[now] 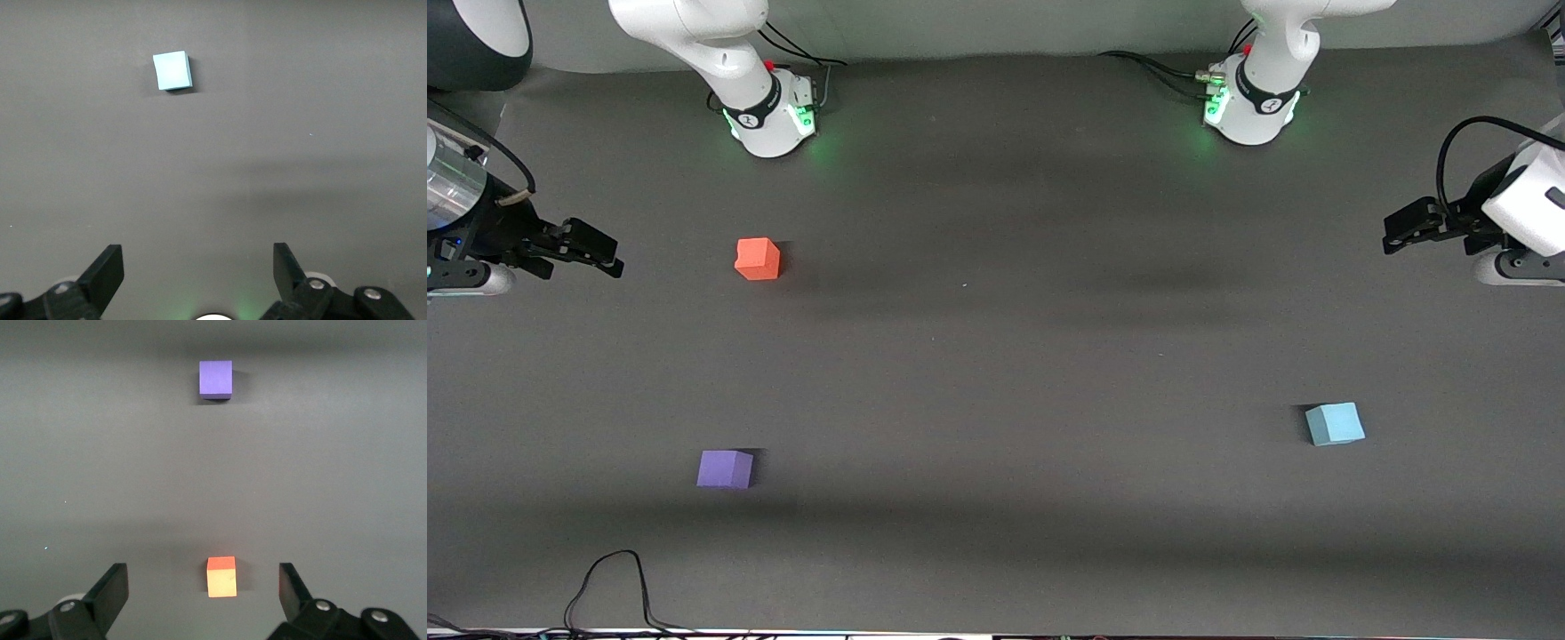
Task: Place blue block between orange and purple blocks
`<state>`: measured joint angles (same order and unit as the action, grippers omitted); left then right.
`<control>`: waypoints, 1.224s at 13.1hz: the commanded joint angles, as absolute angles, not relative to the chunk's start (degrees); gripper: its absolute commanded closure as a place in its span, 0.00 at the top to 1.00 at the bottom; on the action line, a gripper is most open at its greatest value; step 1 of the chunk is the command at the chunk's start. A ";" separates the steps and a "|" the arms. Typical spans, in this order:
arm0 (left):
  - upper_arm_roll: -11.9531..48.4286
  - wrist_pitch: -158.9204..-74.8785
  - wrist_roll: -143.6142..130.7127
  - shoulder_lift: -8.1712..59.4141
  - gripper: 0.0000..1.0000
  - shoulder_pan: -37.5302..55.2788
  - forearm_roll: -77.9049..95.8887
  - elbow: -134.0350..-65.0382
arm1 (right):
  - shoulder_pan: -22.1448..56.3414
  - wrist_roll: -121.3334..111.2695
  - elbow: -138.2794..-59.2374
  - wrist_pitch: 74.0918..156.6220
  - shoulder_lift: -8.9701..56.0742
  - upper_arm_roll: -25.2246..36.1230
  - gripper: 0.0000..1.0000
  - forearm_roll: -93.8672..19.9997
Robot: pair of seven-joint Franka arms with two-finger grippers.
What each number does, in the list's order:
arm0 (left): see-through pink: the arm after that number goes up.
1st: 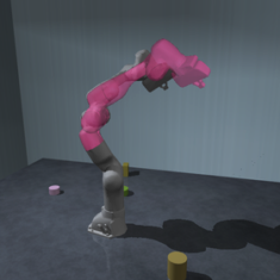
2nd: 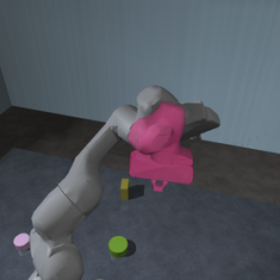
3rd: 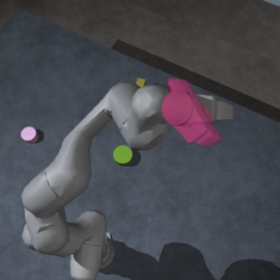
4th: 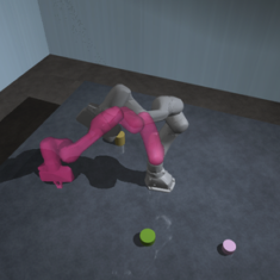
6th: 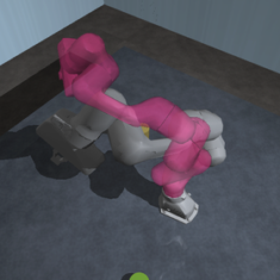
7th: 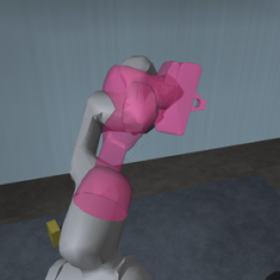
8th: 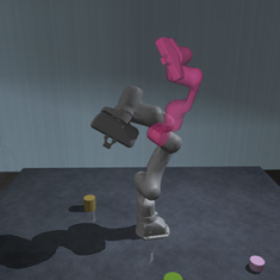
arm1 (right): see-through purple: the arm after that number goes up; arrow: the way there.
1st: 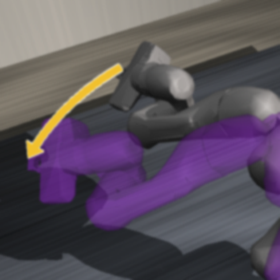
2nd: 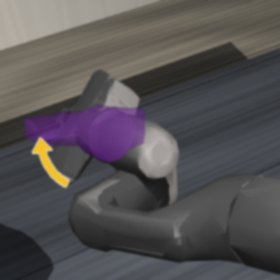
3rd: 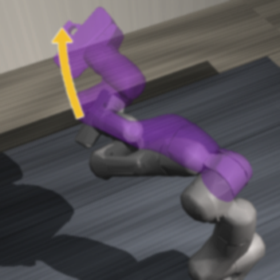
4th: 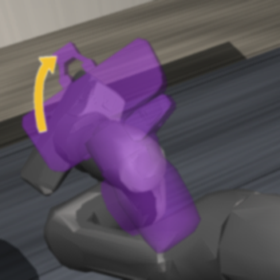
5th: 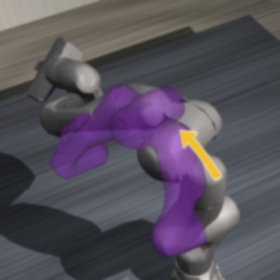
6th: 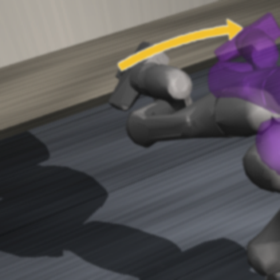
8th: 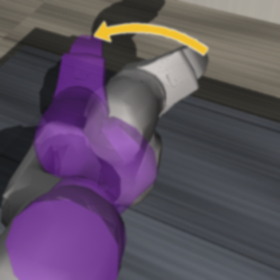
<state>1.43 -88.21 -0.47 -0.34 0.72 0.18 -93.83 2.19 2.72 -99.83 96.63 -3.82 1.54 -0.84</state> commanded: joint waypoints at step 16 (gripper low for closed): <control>0.09 -100.52 1.49 23.10 1.00 -4.13 -0.53 -81.99 | 2.55 1.58 -100.81 95.71 -4.84 2.20 1.00 -1.23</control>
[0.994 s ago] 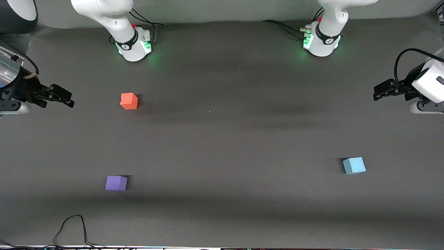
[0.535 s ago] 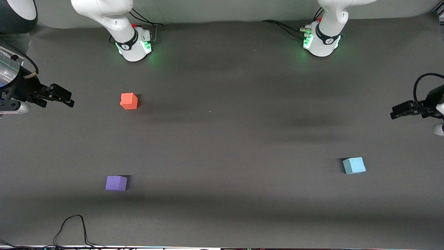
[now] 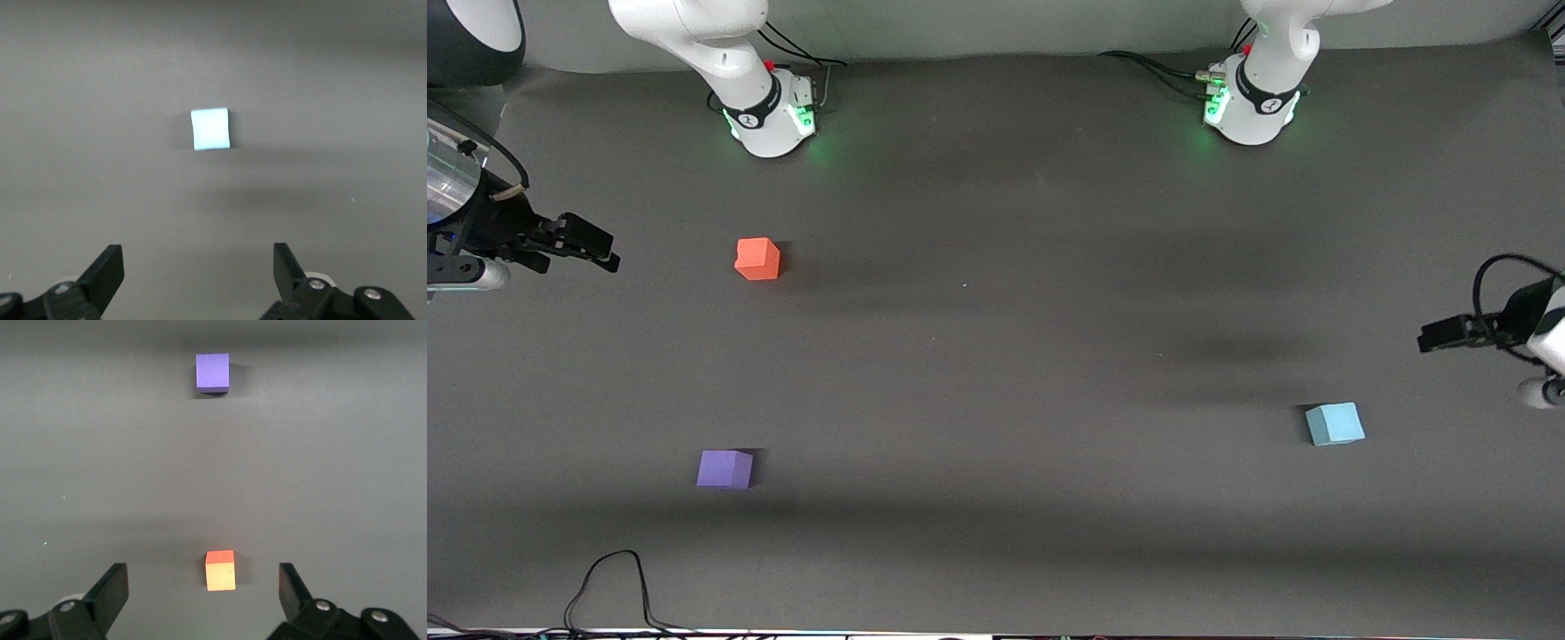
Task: Place blue block between orange and purple blocks
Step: 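Reach the left gripper down to the light-blue cube and close on it, then lift the light-blue cube off the table with the left gripper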
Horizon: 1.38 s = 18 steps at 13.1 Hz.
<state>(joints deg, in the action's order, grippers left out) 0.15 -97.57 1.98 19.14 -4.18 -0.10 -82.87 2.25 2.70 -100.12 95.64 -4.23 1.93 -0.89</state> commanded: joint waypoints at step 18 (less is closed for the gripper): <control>0.09 -143.53 0.44 36.21 0.80 -4.31 -0.35 -103.09 | 2.64 1.41 -100.90 95.45 -6.06 4.83 1.00 -1.23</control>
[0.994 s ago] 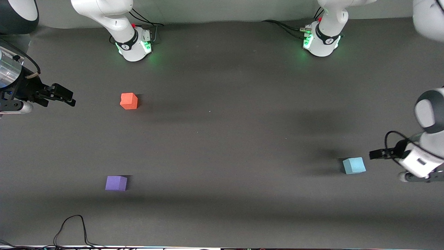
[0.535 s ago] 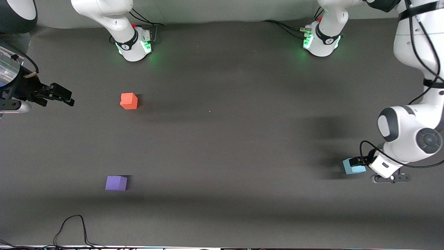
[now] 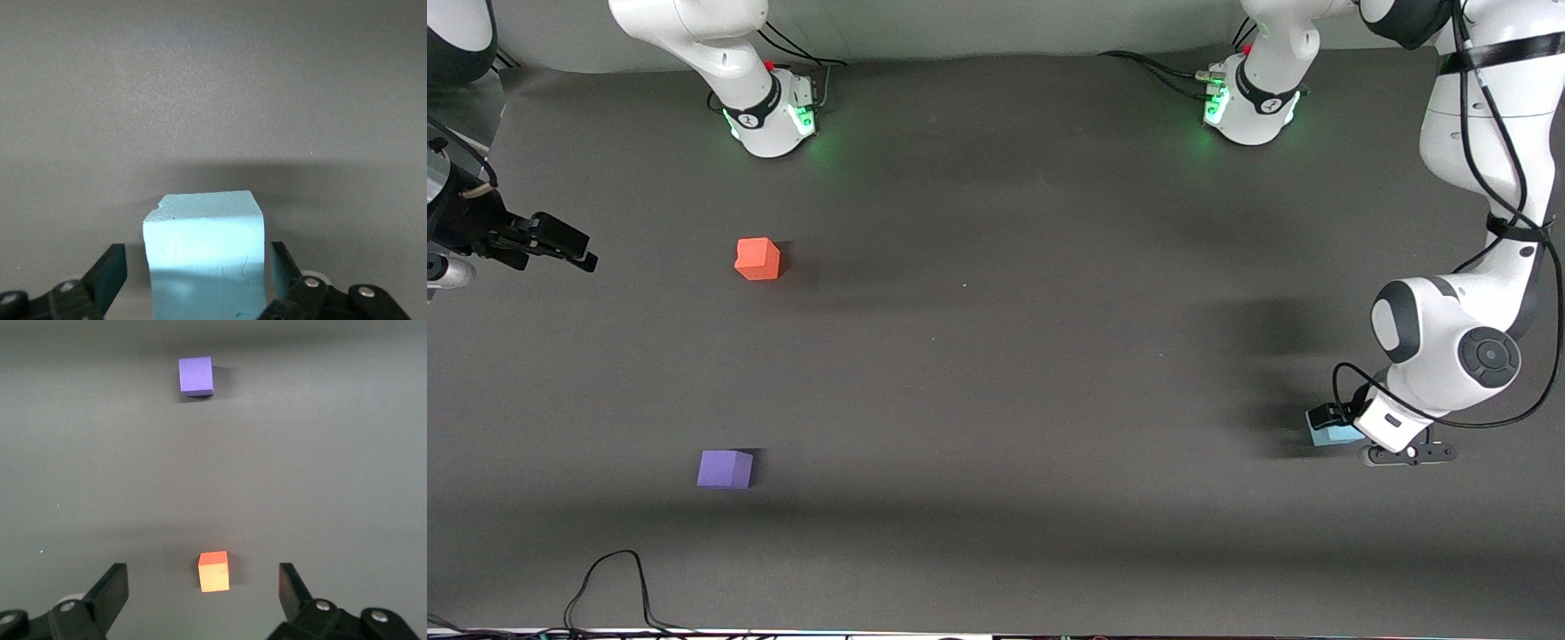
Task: Place blue block between orange and purple blocks
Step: 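Lift the light-blue cube off the table with the left gripper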
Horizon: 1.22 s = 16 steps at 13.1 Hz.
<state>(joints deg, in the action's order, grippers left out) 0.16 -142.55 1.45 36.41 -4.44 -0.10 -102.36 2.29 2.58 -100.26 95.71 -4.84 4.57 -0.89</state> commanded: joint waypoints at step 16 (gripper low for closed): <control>0.70 -95.31 -9.00 26.37 0.38 5.33 -0.44 -76.31 | 2.55 1.49 -100.99 95.10 -6.06 4.31 1.00 -1.23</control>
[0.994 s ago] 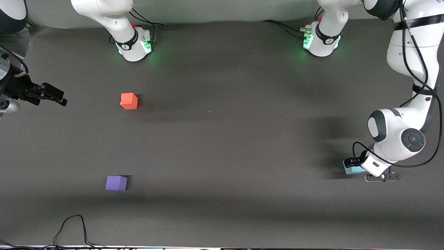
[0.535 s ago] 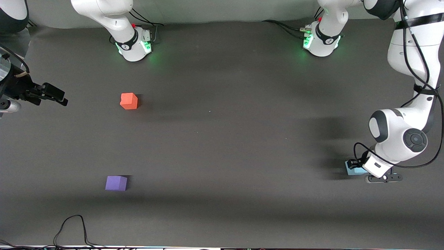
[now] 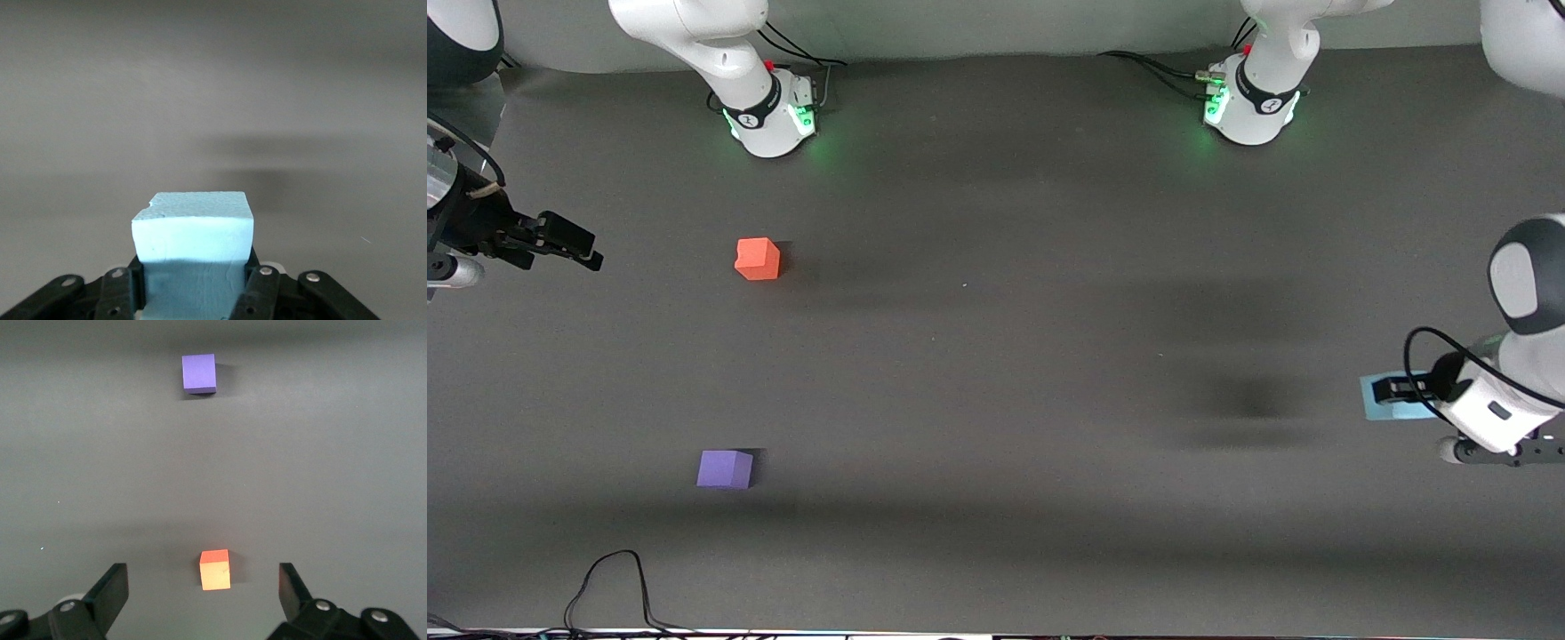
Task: Place blue block between orange and purple blocks
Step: 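Carry the blue cube with the left gripper to the table's middle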
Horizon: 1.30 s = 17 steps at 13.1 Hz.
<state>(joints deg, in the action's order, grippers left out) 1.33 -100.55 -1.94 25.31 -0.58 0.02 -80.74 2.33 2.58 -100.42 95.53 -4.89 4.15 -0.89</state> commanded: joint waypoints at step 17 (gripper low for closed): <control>0.88 -123.12 -63.99 50.70 0.35 51.68 0.18 -70.14 | 2.55 1.67 -101.60 95.89 -6.06 4.22 1.00 -1.49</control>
